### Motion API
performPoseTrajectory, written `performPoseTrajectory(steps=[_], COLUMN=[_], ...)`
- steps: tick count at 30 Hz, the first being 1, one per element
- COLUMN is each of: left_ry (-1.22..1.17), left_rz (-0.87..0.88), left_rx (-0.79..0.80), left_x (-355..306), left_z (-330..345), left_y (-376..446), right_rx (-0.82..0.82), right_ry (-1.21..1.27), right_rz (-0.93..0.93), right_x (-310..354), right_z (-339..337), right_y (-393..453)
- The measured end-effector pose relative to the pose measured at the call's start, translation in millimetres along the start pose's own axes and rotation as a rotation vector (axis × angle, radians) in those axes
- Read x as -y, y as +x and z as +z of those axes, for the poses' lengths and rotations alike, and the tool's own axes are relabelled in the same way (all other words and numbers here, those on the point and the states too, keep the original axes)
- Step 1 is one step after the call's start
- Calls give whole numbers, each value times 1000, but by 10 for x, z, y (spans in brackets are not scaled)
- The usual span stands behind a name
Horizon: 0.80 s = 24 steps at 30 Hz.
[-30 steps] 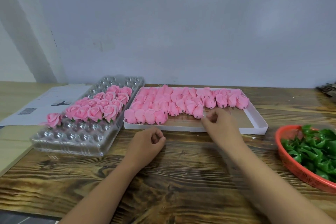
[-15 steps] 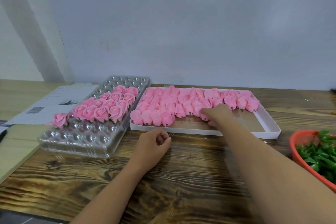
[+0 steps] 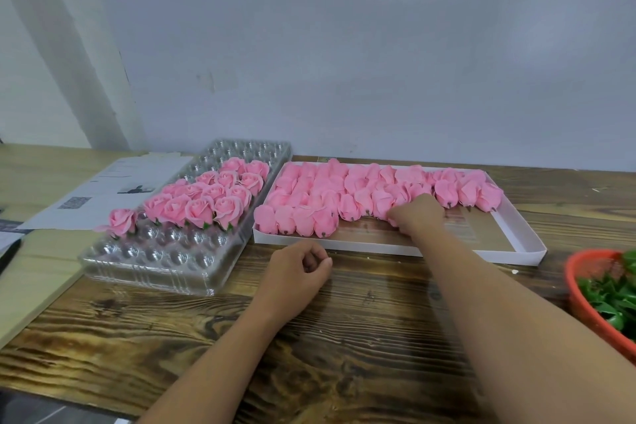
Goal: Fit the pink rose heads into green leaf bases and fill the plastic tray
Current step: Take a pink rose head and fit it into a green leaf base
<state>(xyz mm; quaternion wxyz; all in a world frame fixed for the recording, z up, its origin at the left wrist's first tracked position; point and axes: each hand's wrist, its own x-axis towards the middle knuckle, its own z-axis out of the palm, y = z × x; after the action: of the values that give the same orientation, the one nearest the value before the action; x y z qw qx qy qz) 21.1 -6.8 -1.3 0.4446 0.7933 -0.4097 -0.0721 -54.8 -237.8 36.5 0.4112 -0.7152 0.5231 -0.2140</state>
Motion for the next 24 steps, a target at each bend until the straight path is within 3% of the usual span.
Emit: performPoseTrajectory(steps=[24], left_ry=[-67], left_rz=[-32], left_rx=[-23], left_x=[14], left_z=[-2], left_y=[-4], right_rx=[80], right_ry=[227], right_rz=[165], right_x=[-182], right_z=[-383], right_y=[58])
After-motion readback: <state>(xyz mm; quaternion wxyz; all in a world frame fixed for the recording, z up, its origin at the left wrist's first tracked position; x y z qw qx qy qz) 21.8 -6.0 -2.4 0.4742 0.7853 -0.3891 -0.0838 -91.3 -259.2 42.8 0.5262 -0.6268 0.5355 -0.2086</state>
